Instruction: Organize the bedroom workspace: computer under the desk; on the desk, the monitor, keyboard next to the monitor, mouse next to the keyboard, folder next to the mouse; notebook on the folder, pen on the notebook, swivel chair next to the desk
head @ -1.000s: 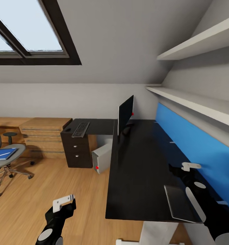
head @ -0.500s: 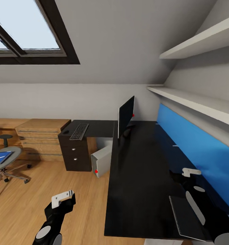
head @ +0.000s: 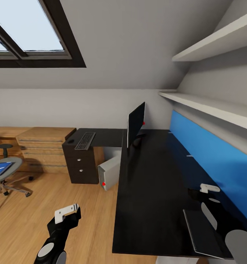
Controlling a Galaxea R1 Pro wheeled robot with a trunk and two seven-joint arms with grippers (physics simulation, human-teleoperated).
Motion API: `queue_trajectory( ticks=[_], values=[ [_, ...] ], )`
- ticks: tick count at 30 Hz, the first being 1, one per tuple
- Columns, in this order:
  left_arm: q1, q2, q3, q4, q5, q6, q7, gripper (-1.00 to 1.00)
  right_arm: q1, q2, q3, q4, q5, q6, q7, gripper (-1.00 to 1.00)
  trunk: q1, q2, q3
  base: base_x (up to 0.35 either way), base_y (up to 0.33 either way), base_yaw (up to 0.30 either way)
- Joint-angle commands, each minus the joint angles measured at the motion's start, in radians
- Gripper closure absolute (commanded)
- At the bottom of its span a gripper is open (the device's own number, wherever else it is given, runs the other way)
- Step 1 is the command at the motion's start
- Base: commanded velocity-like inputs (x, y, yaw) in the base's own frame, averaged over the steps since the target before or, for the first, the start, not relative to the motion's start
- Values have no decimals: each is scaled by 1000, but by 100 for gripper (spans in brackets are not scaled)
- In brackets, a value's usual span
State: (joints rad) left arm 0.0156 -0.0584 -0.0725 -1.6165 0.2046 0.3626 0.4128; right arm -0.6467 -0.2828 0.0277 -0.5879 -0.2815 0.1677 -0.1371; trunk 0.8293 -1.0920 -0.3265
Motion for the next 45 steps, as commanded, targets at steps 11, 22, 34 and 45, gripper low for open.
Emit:
queue_trajectory(
  ticks=[11,22,34,45],
  values=[
    [0,0,-1,-2,9,3,9,-100,-12,-3,3,20,-1,4,-17,-100,42,-78,-36,0,0,0],
    [0,0,-1,0,7,3,10,-100,-30,-15,2,52,1,38,-92,-100,85,-155,-70,0,0,0],
    [0,0,-1,0,7,3,11,-100,-87,-16,1,145,1,45,-100,-100,131,-239,-108,0,0,0],
    [0,0,-1,1,7,3,11,-100,-90,-15,3,151,1,59,-101,-100,173,-316,-142,0,0,0]
  ],
)
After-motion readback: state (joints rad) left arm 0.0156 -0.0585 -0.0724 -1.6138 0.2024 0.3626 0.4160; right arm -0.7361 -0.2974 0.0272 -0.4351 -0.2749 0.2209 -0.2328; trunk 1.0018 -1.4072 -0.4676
